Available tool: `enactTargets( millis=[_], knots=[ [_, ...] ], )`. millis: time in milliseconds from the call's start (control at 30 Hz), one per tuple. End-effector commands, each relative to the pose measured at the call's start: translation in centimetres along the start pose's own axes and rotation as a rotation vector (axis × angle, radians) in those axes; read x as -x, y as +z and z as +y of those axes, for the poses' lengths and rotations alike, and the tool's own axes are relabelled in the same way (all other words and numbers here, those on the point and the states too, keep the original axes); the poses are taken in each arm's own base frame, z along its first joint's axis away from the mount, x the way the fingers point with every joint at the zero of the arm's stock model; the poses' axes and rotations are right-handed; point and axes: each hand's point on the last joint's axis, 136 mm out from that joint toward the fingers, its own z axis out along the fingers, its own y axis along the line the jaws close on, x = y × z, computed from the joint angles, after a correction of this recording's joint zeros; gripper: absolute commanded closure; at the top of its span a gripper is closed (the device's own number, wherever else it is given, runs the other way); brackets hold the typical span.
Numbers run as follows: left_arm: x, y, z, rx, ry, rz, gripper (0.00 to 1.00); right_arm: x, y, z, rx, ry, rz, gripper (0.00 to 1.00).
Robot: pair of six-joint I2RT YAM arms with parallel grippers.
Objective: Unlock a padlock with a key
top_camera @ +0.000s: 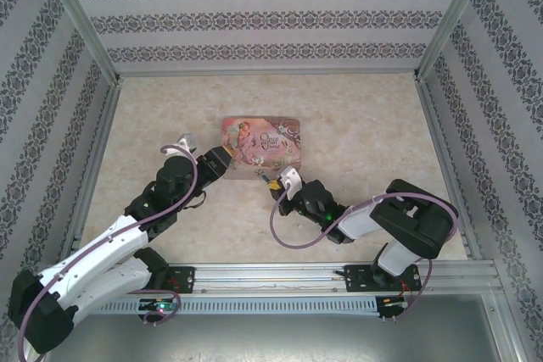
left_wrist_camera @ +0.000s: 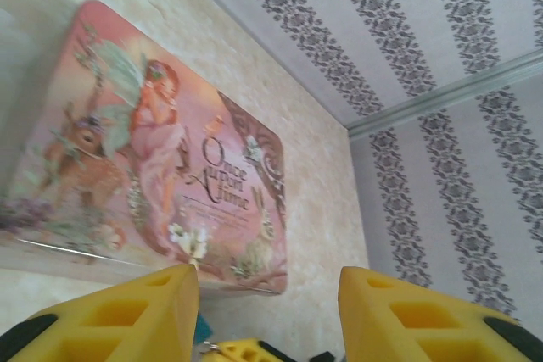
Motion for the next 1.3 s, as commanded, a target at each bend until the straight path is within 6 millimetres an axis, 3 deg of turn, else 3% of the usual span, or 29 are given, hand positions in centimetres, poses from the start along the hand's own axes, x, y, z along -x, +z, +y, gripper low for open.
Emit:
enactTargets(
  millis=[0,467,633,800,1267],
  knots=[
    [0.3,-0.6,2.6,0.100,0.078,-0.031,0.53,0.4,-0.7,-0.3,0.011,0.128,-0.021,1.00],
    [1.3,-1.2,1.8,0.087,0.140,-0.064,0.52,0.3,-2.0,-3.2,-0.038,0.543,-0.045,1.00],
    [1.8,-1.6,1.8,0.097,0.164,-0.085,0.47,-0.1,-2.5,-4.1,-0.060,0.667,-0.044,1.00],
    [2.2,-2.0,2.5,0.122,0.156,-0.112,0.34,-0.6,-2.4,-4.3,-0.051,0.806,-0.028,1.00],
    [2.1,-2.3,3.6,0.149,0.132,-0.130,0.29,-2.7,-1.2,-4.6,-0.045,1.038,0.023,1.00]
  ],
)
